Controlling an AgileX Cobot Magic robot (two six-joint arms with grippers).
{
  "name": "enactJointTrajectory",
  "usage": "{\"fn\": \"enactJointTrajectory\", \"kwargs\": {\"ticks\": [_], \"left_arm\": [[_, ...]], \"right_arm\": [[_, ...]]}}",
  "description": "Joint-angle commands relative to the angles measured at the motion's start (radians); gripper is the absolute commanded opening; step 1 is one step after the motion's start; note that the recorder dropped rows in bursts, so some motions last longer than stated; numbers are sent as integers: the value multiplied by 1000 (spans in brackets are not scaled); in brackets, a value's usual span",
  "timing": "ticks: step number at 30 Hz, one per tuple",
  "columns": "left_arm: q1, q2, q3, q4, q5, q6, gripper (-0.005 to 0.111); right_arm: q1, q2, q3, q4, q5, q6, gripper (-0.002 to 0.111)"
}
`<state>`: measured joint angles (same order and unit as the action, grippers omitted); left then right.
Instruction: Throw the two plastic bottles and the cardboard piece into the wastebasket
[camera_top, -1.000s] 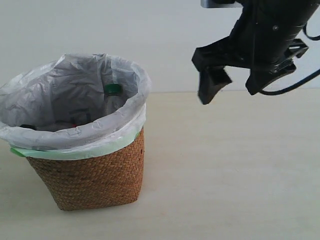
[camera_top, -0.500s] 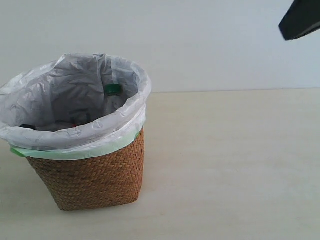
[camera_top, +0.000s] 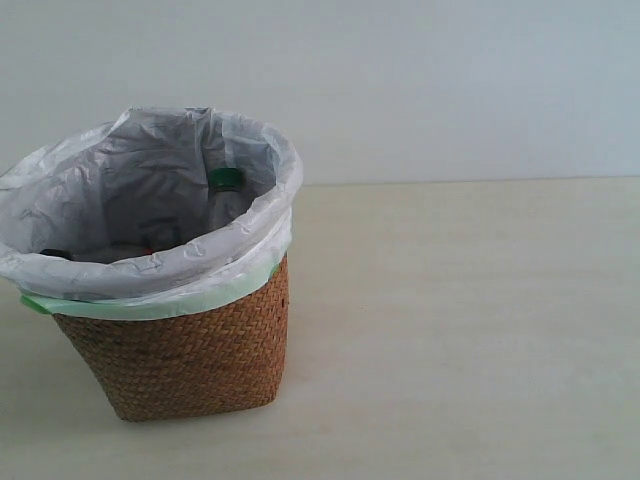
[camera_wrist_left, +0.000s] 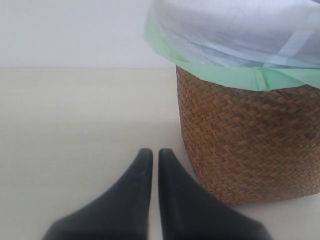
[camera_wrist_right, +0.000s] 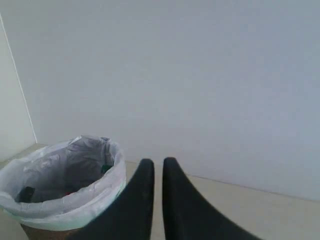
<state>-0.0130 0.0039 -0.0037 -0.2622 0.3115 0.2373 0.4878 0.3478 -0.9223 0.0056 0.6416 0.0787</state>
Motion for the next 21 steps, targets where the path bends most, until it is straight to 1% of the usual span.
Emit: {"fn": "enactJointTrajectory", "kwargs": {"ticks": [1,4,21], "left_arm": [[-9,-4,4,-3,-5,3,4],[-9,-4,4,-3,-5,3,4],[-9,-4,4,-3,-5,3,4]], "right_arm": [[0,-79,32,5,70,-5,2],[0,-106,32,5,87,-4,2],[0,-106,32,5,87,-4,2]]}}
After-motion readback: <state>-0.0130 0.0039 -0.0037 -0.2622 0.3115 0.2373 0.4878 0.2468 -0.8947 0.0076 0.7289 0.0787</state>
